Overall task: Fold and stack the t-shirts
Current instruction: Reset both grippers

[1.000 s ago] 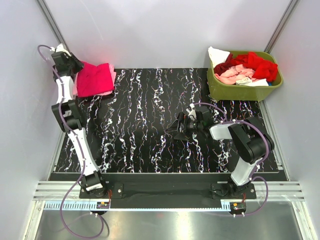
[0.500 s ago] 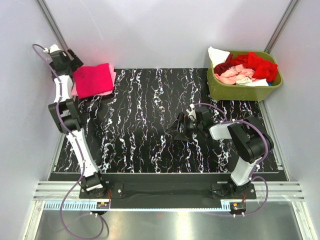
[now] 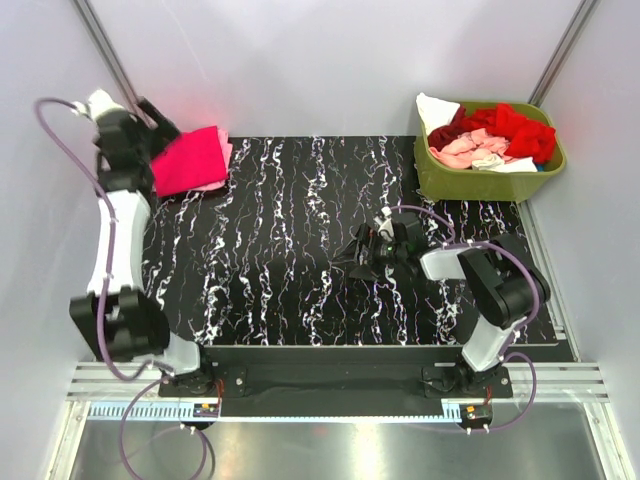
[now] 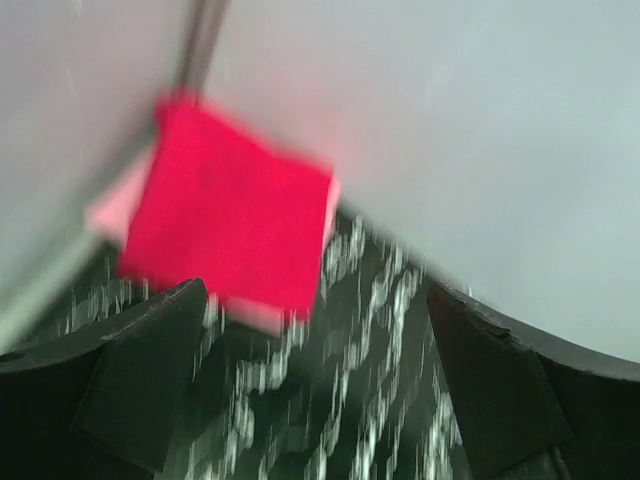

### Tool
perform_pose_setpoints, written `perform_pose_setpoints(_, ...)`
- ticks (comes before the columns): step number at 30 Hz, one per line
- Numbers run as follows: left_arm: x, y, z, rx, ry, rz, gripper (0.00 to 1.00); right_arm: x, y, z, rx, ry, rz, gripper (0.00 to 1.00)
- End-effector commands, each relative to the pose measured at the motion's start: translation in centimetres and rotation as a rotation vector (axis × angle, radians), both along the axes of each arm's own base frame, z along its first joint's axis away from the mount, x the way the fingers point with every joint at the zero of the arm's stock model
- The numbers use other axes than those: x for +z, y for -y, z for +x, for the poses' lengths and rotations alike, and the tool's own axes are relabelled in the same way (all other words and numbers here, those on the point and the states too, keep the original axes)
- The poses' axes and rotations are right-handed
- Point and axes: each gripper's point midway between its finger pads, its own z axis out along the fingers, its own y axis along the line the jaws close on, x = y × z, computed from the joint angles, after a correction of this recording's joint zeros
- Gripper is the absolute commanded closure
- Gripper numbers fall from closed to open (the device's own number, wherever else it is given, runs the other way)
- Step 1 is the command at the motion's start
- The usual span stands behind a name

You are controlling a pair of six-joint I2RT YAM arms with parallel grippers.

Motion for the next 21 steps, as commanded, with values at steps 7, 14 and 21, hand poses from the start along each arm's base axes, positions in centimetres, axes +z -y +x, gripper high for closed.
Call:
perform_pose_setpoints(7, -12.0, 15.3, -14.8, -0.433, -0.408, -0.024, 0.01, 2.9, 0.6, 0.8, -0.052, 0.123, -0.001, 0.0)
perform_pose_setpoints(14, -14.7, 16.5, -23.2, -0.532, -0.512, 0.093, 0.01, 3.3, 0.4, 0.6, -0.034, 0.133, 0.014, 0.0)
perform_pose_setpoints(21, -14.3, 17.8, -25.4, -0.632, -0.33, 0.087, 0.01, 3.9, 0.1, 0.4, -0.015, 0.151, 0.041, 0.0)
